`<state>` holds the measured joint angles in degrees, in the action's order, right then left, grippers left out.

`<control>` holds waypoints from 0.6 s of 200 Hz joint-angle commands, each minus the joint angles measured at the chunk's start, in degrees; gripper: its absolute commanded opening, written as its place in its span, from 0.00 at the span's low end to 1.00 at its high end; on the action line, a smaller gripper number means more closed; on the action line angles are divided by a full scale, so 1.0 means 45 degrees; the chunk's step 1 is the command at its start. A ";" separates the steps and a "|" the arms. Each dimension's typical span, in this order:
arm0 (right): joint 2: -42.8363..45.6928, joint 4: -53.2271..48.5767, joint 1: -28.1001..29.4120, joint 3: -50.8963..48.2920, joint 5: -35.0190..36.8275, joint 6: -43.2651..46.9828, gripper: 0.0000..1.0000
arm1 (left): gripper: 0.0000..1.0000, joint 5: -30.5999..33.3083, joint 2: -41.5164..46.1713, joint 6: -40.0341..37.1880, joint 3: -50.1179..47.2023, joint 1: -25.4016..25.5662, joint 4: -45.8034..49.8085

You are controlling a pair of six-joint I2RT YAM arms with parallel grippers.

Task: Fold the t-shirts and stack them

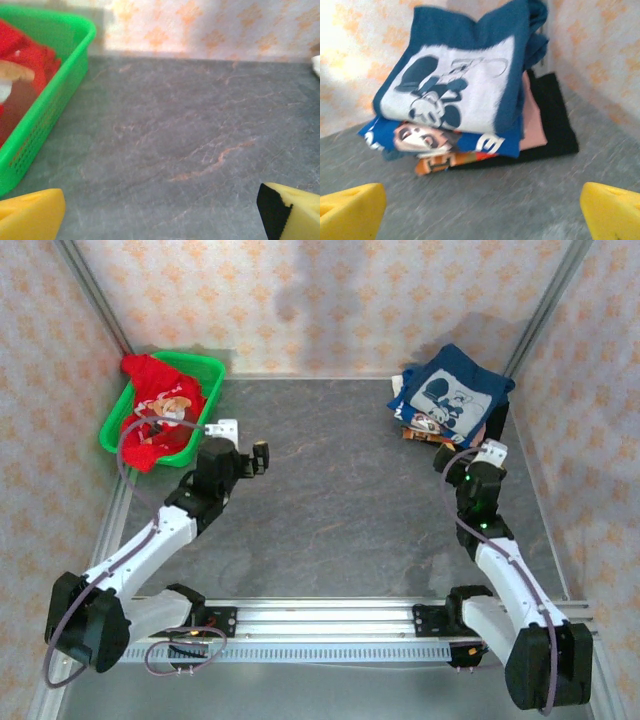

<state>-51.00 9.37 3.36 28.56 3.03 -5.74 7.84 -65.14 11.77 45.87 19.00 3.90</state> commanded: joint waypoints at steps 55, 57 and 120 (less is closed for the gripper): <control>-0.5472 -0.6189 0.2309 0.7367 -0.4882 -0.2431 0.99 | 1.00 -0.2082 -0.7886 0.2199 1.3181 -0.5459 1.2266; -0.5665 -0.6292 0.2425 0.7615 -0.4948 -0.2464 0.99 | 1.00 -0.2075 -0.8160 0.2196 1.3497 -0.5558 1.2455; -0.9762 -0.8310 0.4866 1.2575 -0.6736 -0.3032 0.99 | 1.00 -0.0980 -1.4010 0.1572 1.8851 -0.6910 1.4488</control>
<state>-92.12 -21.61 23.49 80.55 -23.03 -17.21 1.37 -125.03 19.46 128.03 -11.05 60.64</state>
